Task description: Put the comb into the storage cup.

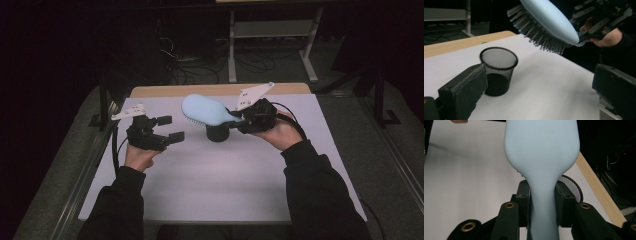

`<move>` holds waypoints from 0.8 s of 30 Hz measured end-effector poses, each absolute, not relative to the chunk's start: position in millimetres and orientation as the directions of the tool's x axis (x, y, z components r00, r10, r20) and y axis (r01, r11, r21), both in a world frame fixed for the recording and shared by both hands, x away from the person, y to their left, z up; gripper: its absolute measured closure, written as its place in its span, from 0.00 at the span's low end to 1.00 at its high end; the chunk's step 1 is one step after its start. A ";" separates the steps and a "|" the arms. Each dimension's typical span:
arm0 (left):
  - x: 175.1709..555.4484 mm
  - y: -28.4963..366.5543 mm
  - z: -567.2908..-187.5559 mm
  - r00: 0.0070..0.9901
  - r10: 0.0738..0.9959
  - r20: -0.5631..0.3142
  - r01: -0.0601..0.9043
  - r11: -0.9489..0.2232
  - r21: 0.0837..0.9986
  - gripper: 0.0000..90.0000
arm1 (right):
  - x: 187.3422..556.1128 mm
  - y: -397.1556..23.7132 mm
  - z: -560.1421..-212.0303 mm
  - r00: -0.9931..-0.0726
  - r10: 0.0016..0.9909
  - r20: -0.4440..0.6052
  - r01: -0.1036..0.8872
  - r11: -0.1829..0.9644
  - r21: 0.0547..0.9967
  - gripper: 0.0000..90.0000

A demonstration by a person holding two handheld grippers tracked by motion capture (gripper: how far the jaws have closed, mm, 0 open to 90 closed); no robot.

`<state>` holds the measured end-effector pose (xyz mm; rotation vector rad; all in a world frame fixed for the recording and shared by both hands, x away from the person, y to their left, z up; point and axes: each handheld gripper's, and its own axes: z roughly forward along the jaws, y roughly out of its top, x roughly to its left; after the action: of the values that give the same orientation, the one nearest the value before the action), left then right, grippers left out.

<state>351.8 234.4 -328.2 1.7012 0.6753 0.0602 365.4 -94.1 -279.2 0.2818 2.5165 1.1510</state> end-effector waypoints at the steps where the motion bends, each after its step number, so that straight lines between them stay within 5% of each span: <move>1: 352.4 232.3 -327.3 0.831 0.460 -0.314 0.397 -0.094 0.913 0.00 | 365.5 -94.1 -278.5 -0.916 0.321 -0.238 0.027 0.643 0.765 0.75; 24: 360.6 203.0 -307.3 0.854 0.391 -0.343 0.387 -0.039 0.921 0.02 | 363.9 -83.8 -283.3 -0.929 0.295 -0.223 -0.003 0.597 0.803 0.75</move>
<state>360.6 203.0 -307.3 1.6446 0.6158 0.0033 363.9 -83.8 -283.3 0.2363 2.4947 1.2551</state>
